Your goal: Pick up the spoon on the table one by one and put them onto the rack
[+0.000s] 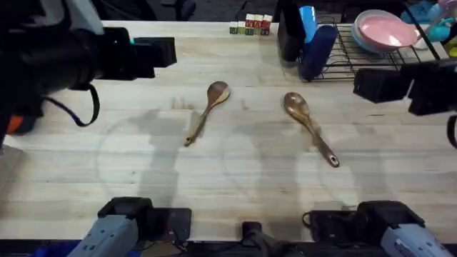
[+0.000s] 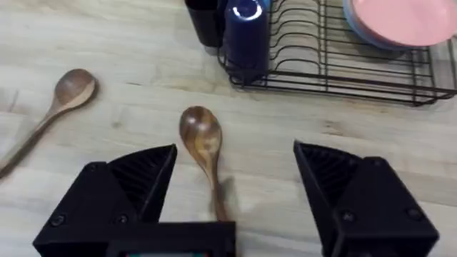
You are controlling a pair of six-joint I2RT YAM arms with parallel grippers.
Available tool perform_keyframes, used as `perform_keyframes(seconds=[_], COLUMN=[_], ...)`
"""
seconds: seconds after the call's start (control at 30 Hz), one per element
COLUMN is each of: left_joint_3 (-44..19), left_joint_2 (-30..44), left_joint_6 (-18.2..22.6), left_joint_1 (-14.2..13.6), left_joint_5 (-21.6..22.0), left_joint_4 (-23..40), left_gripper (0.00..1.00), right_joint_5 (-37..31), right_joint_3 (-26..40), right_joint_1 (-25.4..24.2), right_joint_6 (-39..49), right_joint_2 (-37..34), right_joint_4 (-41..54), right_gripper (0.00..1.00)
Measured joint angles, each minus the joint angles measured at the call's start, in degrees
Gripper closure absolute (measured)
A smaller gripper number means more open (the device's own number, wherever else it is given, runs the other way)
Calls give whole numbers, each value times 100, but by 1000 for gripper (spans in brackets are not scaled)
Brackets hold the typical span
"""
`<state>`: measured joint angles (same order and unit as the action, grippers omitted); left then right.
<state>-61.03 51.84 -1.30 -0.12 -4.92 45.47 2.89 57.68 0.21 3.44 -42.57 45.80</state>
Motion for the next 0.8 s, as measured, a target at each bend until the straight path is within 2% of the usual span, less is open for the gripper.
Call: perform_keyframes(seconds=[0.07, 0.2, 0.23, 0.47, 0.6, 0.8], left_joint_3=[-110, -110, -112, -116, -116, -118], left_joint_2=[260, 330, 328, 328, 330, 330], left_joint_6=[0, 0, -2, 0, 0, 0], left_joint_1=[0, 0, 0, 0, 0, -2], left_joint_5=[-1, -3, -1, -1, -3, -1], left_joint_4=[143, 191, 191, 189, 189, 189], left_gripper=[5, 5, 5, 5, 5, 5], right_joint_5=[197, 414, 490, 556, 574, 574], right_joint_3=[111, 111, 111, 111, 111, 111], right_joint_1=[0, 0, 0, 0, 0, 0], right_joint_6=[0, 0, 0, -34, -90, -205], right_joint_2=[-252, -375, -466, -684, -694, -773], right_joint_4=[90, 355, 661, 927, 1386, 1434], right_gripper=[8, 8, 8, 8, 8, 8])
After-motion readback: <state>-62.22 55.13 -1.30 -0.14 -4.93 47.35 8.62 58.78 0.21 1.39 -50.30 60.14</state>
